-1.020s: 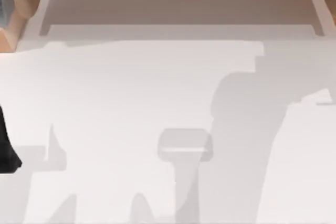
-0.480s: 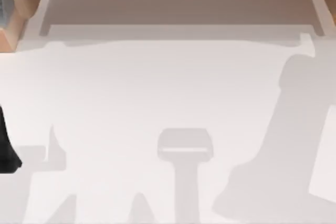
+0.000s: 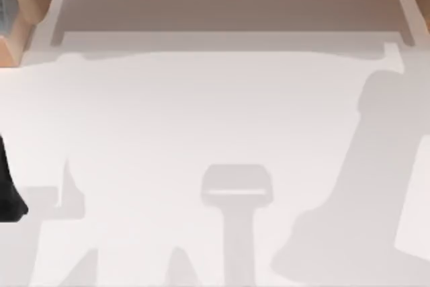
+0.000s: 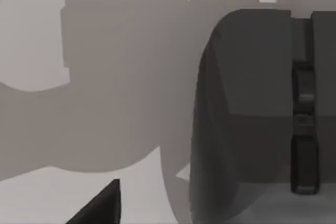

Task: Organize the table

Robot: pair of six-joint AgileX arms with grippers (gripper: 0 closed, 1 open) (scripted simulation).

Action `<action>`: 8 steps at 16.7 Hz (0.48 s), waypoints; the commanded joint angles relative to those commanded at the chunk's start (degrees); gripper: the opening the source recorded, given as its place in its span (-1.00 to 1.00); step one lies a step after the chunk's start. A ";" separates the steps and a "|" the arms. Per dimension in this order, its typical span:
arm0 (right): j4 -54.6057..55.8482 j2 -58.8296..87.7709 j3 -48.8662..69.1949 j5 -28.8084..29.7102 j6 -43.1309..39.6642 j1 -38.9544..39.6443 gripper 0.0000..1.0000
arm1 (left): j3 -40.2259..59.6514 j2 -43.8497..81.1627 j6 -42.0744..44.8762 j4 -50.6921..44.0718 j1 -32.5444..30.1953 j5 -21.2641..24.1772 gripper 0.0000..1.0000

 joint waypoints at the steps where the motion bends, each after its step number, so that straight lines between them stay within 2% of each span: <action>1: 0.29 -0.15 -0.41 0.00 0.02 -0.01 1.00 | 0.00 0.00 0.00 0.00 0.00 0.00 1.00; 8: 2.40 -1.03 -3.31 -0.01 0.02 -0.06 1.00 | 0.00 0.00 0.00 0.00 0.00 0.00 1.00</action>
